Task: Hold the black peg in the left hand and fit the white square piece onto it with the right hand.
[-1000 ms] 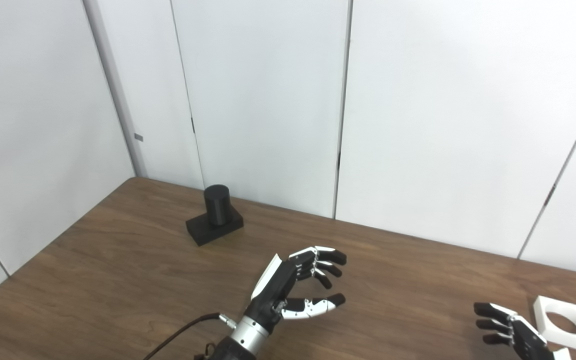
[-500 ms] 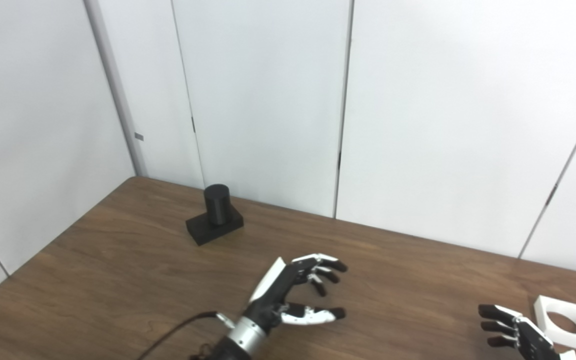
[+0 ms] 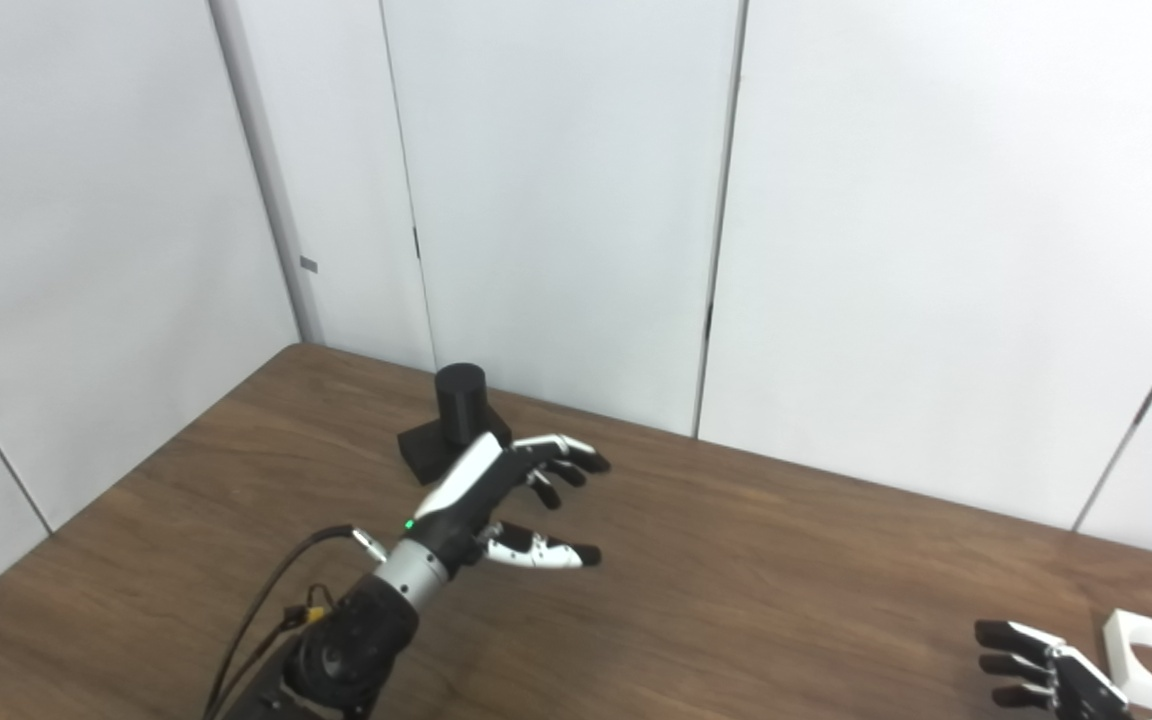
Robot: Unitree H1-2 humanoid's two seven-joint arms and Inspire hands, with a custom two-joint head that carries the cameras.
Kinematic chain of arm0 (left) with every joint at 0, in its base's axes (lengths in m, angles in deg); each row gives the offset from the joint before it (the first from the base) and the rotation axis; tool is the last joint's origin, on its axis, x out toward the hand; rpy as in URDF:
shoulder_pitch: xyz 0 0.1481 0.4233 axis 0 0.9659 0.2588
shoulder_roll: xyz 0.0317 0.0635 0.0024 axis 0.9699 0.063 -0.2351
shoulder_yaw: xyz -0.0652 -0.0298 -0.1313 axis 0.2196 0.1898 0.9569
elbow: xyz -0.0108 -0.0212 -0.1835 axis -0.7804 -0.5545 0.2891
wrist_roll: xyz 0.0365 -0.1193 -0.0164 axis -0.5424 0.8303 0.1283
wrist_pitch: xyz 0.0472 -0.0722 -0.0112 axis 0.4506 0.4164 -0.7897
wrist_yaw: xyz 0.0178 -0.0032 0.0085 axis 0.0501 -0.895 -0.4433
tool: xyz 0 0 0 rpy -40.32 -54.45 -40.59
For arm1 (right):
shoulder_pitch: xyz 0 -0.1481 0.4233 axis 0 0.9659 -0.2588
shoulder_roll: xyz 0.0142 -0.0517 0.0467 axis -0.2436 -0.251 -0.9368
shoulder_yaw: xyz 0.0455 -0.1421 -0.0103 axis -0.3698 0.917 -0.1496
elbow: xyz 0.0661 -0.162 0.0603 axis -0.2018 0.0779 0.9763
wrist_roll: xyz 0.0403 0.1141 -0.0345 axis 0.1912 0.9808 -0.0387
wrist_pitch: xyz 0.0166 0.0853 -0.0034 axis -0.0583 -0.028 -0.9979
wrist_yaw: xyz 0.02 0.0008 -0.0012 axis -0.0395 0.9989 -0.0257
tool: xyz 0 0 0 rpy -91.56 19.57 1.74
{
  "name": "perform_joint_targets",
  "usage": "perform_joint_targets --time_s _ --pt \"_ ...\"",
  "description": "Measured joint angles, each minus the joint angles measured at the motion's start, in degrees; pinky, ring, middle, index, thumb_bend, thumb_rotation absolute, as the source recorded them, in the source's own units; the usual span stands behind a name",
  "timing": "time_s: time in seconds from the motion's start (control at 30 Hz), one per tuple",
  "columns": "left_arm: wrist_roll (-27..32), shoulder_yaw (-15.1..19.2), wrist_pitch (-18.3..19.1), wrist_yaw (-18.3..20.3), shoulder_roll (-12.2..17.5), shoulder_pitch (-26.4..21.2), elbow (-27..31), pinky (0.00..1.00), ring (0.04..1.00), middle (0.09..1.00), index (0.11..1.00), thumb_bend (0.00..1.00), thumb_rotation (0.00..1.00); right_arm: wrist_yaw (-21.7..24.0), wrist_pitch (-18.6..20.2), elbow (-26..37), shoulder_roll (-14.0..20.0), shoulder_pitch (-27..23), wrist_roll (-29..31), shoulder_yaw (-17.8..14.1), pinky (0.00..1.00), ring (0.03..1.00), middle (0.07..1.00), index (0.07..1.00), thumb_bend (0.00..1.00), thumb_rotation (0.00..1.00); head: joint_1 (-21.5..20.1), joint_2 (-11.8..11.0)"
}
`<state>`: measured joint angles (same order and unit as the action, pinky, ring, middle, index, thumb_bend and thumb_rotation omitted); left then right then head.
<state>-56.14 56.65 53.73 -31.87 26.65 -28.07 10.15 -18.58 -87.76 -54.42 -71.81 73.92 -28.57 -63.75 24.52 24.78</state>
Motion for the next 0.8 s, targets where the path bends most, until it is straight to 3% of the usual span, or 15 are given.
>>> perform_joint_targets --time_s 0.3,0.67,0.8 --pt "-1.34 3.51 3.57 -0.64 2.16 -1.64 2.97 0.62 0.751 0.781 0.742 0.81 0.05 0.39 1.21 1.17 -0.02 0.09 0.24 -0.15 0.54 0.646 0.696 0.671 0.53 0.0 0.0 0.0" --pt "-4.48 6.63 4.44 -3.38 6.52 -6.2 0.69 0.71 0.808 0.811 0.765 0.83 0.09 0.31 1.62 1.89 -0.09 0.33 -0.17 -0.64 0.51 0.651 0.704 0.671 0.53 0.0 -0.44 0.18" --pt "-4.6 7.36 5.69 -4.46 6.69 -7.54 0.67 0.75 0.837 0.832 0.757 0.83 0.08 0.32 1.75 1.97 -0.09 0.34 -0.2 -0.77 0.51 0.647 0.705 0.672 0.53 0.0 -0.44 0.26"
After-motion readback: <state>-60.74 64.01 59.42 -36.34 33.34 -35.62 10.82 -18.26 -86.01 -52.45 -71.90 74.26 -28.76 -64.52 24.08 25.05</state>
